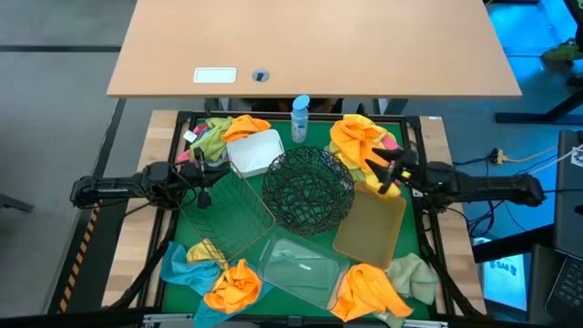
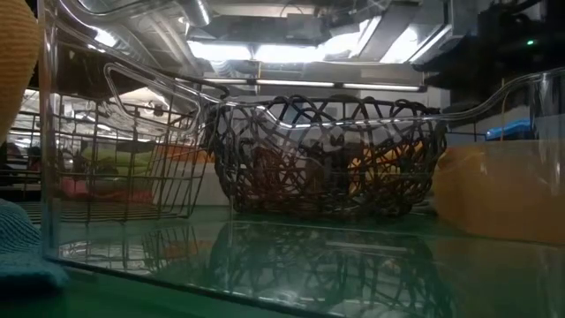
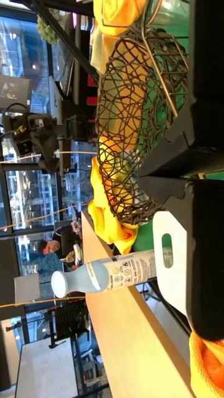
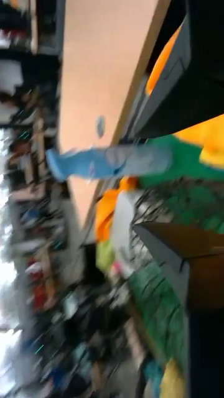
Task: Sort microfiber towel by color & place in baskets
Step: Put the orange towel into the round wire basket
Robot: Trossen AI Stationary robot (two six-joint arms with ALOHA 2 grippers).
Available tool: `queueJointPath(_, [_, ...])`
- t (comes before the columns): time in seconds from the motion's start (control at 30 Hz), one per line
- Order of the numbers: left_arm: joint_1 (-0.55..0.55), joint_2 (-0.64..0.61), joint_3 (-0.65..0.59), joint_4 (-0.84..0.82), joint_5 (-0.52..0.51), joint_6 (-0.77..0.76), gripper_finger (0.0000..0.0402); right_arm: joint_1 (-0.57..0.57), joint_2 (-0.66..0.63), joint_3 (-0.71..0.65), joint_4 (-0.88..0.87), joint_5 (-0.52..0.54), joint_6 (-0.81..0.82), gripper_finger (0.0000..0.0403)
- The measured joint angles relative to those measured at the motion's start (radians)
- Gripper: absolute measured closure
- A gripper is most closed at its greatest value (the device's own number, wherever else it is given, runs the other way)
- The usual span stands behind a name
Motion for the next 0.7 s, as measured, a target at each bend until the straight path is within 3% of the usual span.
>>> queueJointPath(0.17, [0.0, 0.0, 0.0, 0.0, 0.0, 0.0, 0.04, 0.0, 0.14, 0.086, -0.074, 0.098, 0.035, 0.0185])
queueJointPath(0.3, [0.0, 0.0, 0.0, 0.0, 0.0, 0.0, 0.04, 0.0, 0.207, 0.181, -0.247, 0.119, 0.09, 0.0186])
queueJointPath(0.5, [0.0, 0.0, 0.0, 0.0, 0.0, 0.0, 0.04, 0.0, 0.287, 0.277, -0.533, 0.119, 0.22, 0.0187])
queueJointPath(0.7, [0.0, 0.0, 0.0, 0.0, 0.0, 0.0, 0.04, 0.0, 0.345, 0.281, -0.602, 0.034, 0.276, 0.0187])
